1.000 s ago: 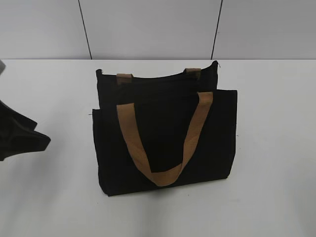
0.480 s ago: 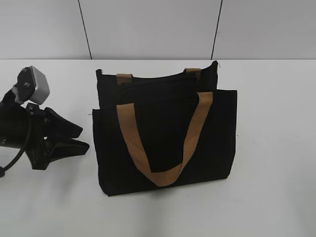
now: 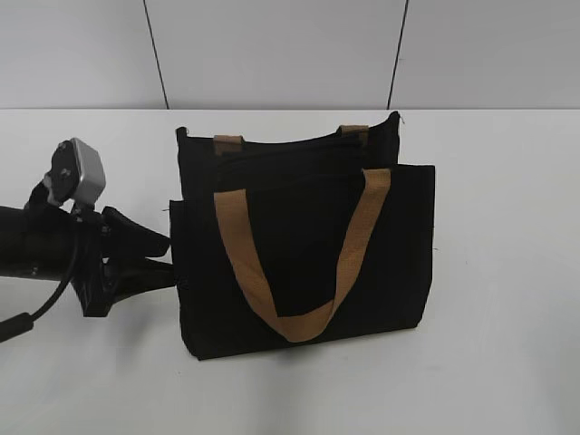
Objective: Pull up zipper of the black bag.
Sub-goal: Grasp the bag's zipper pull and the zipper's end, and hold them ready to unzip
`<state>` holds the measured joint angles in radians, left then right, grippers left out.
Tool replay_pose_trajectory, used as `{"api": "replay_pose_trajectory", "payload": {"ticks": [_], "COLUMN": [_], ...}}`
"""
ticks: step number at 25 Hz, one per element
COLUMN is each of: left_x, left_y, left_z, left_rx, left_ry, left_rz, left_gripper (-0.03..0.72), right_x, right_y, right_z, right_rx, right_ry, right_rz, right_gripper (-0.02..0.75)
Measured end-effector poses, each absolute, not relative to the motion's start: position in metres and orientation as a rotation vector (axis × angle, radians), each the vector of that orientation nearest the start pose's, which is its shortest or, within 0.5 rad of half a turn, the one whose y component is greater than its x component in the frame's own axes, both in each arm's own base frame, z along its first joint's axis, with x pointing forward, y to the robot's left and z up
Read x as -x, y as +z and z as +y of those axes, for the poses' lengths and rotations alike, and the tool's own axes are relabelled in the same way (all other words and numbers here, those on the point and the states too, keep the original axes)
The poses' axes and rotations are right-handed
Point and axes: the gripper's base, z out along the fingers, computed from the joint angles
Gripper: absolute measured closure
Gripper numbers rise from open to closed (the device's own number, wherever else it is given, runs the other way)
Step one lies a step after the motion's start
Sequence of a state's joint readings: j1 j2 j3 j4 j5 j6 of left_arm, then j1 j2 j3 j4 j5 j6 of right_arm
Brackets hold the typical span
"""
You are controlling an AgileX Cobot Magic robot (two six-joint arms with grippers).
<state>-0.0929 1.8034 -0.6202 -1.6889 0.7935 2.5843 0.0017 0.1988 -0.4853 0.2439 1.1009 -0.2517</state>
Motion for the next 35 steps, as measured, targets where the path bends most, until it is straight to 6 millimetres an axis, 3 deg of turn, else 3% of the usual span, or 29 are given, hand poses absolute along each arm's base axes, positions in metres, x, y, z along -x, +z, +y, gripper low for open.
{"api": "replay_pose_trajectory", "payload": {"ticks": [11, 26, 35], "left_x": [-0.262, -0.263, -0.276], "left_y": [0.105, 0.104, 0.11], "left_z": [-0.105, -0.109, -0.11], "left_rx": [-1.363, -1.424, -1.423], "left_ry": [-0.664, -0.641, -0.596], "left_rz": [1.801, 1.745, 1.723], "left_gripper": [0.273, 0.288, 0.314], "right_x": [-0.023, -0.023, -0.023], "right_y": [0.27, 0.27, 0.27], "right_z": [0.02, 0.02, 0.02], "right_rx": [0.274, 0.274, 0.274], "right_ry": [0.175, 0.175, 0.175], "right_rz": [2.255, 2.255, 2.255], "right_gripper": [0.345, 0.345, 0.345]}}
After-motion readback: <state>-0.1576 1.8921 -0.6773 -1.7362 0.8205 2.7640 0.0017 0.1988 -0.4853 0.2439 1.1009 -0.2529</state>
